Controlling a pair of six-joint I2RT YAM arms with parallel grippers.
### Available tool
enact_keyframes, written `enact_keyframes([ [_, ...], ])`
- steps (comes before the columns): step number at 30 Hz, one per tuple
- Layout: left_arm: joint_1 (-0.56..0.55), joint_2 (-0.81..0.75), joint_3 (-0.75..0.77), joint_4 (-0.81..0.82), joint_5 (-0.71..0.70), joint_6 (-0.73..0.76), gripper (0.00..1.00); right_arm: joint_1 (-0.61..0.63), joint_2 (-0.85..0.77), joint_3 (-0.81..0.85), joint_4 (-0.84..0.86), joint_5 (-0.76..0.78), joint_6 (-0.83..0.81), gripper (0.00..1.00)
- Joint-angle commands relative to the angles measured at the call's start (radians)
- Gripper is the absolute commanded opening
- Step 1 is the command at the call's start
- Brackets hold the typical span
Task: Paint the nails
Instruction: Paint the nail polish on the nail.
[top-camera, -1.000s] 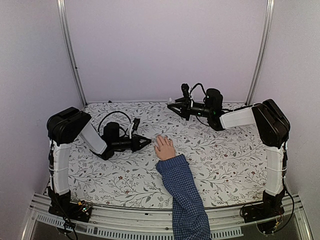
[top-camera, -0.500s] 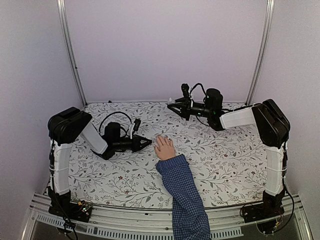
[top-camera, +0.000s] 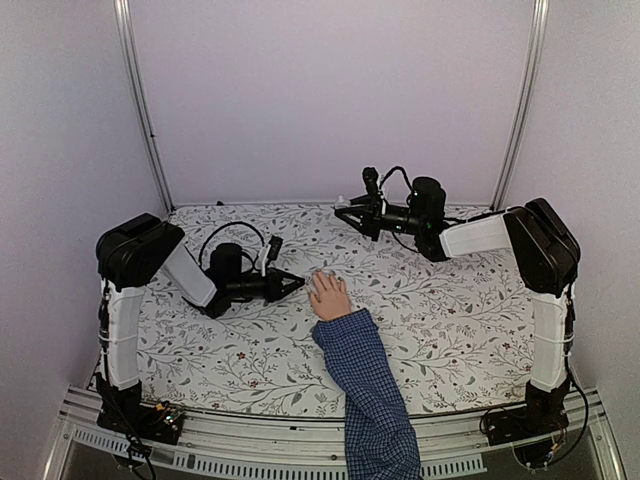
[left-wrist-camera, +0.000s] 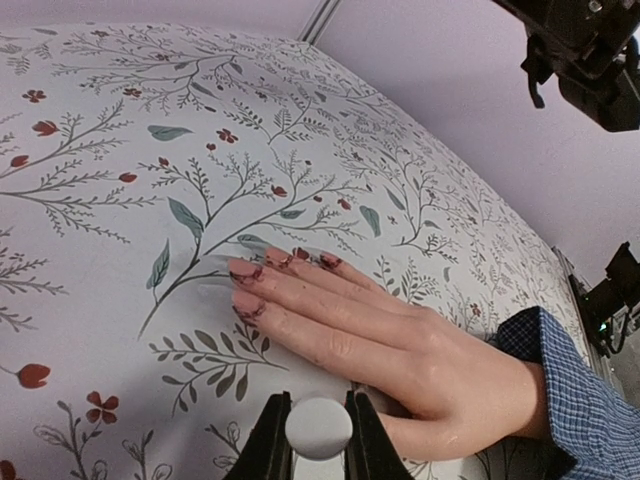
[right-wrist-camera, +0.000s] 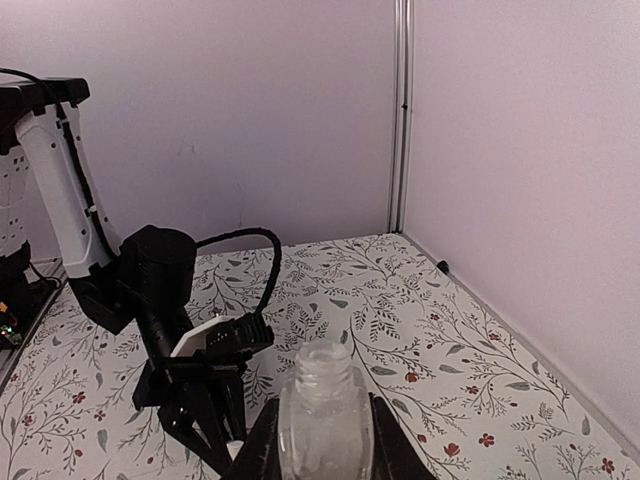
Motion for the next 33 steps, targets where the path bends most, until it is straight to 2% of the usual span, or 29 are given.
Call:
enact_keyframes([
  [1,-0.007,0.026,0.026,-0.013,-0.009,0.017,0.00,0.000,0.010,-0.006,-0.006,0.008,-0.012,0.00],
  [33,-0.003,0.050,0.049,-0.030,-0.025,0.017,0.00,0.000,0.012,-0.005,-0.011,0.013,-0.019,0.00],
])
